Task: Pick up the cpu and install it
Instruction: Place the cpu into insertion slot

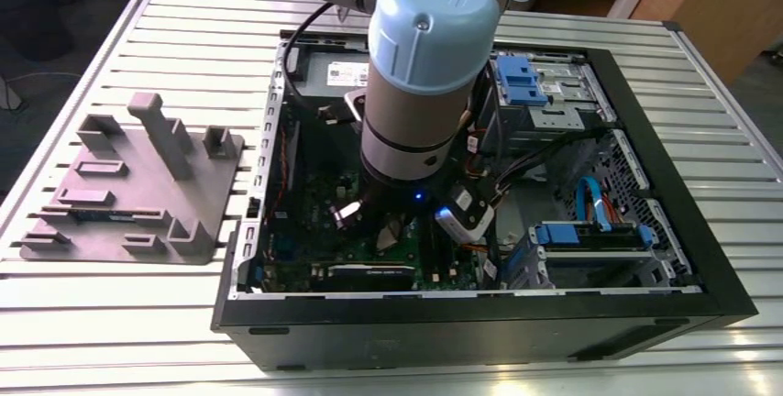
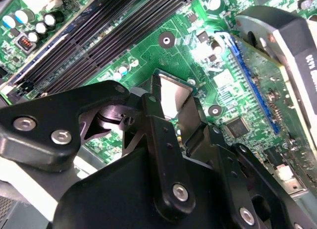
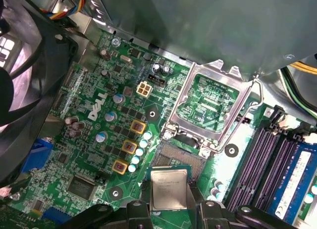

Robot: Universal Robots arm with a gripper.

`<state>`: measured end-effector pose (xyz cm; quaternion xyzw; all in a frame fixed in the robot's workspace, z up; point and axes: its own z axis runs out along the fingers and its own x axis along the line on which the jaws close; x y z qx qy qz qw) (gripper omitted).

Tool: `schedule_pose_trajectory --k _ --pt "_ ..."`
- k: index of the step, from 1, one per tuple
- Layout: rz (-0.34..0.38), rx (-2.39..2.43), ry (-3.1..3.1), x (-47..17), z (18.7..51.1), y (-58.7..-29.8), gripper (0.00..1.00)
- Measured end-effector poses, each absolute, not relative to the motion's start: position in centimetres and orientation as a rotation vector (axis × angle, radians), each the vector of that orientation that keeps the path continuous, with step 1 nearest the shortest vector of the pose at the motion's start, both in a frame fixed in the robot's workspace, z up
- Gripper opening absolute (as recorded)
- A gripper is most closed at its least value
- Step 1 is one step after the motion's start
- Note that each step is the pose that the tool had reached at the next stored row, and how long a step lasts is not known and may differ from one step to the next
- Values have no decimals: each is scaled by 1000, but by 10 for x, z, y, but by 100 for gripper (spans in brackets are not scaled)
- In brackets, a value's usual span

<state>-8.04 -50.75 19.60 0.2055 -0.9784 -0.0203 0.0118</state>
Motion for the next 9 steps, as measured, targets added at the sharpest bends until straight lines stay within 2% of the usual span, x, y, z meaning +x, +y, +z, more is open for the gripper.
schedule_pose_trajectory --k 3,4,9 --pt "-63 641 -3051 -80 196 -508 43" --pt "-63 641 -3051 -80 196 -508 49" --pt "-63 698 -3037 -80 195 -506 49"
